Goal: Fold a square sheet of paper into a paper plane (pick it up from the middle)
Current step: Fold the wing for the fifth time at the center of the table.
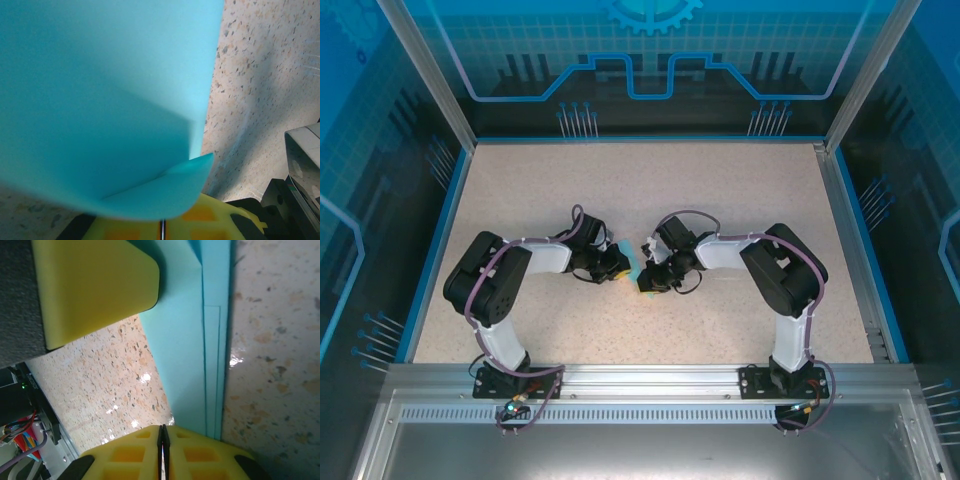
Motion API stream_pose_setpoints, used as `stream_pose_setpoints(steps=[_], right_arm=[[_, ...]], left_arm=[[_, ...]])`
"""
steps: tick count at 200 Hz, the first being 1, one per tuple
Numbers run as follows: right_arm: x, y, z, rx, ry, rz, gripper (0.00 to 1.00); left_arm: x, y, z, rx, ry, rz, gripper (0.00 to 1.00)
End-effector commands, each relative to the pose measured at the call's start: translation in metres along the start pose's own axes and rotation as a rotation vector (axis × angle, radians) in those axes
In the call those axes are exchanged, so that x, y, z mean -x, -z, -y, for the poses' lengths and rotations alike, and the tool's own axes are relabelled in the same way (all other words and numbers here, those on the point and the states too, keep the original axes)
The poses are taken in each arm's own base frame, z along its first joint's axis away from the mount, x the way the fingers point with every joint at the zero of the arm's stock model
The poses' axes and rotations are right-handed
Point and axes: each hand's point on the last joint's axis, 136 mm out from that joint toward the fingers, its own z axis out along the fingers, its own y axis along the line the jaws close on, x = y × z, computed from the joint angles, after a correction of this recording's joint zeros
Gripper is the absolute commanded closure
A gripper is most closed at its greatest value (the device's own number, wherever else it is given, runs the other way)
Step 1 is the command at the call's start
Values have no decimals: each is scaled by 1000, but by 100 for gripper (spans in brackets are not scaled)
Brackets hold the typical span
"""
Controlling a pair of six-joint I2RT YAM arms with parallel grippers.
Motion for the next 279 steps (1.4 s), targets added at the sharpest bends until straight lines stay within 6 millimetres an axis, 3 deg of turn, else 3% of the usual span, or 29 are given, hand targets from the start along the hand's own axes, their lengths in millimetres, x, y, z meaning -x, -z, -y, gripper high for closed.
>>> stream_pose_setpoints(steps=[1,29,68,90,128,174,212,279], right_arm=[[-43,1,18,-80,-72,-110,88],[-42,10,13,-84,-56,-87,88],[-49,0,29,-115,-91,-114,89],[-47,0,27,-106,-87,-99,89],[-21,32,-5,-73,16,61,89],[11,45,-16,-99,76,232,88],[22,31,-16,-98,66,244,89],[-1,5,-7,-98,48,126,90]], left_arm=[[-2,-1,-37,147,55,24,90],[-2,0,-38,149,56,25,90],[-2,0,-37,148,55,25,90],[-2,0,-37,147,55,24,90],[-2,1,-34,135,44,27,90],[-1,1,-23,78,7,31,90],[-2,1,-21,66,-2,25,90],[-3,3,-18,52,-6,27,90]])
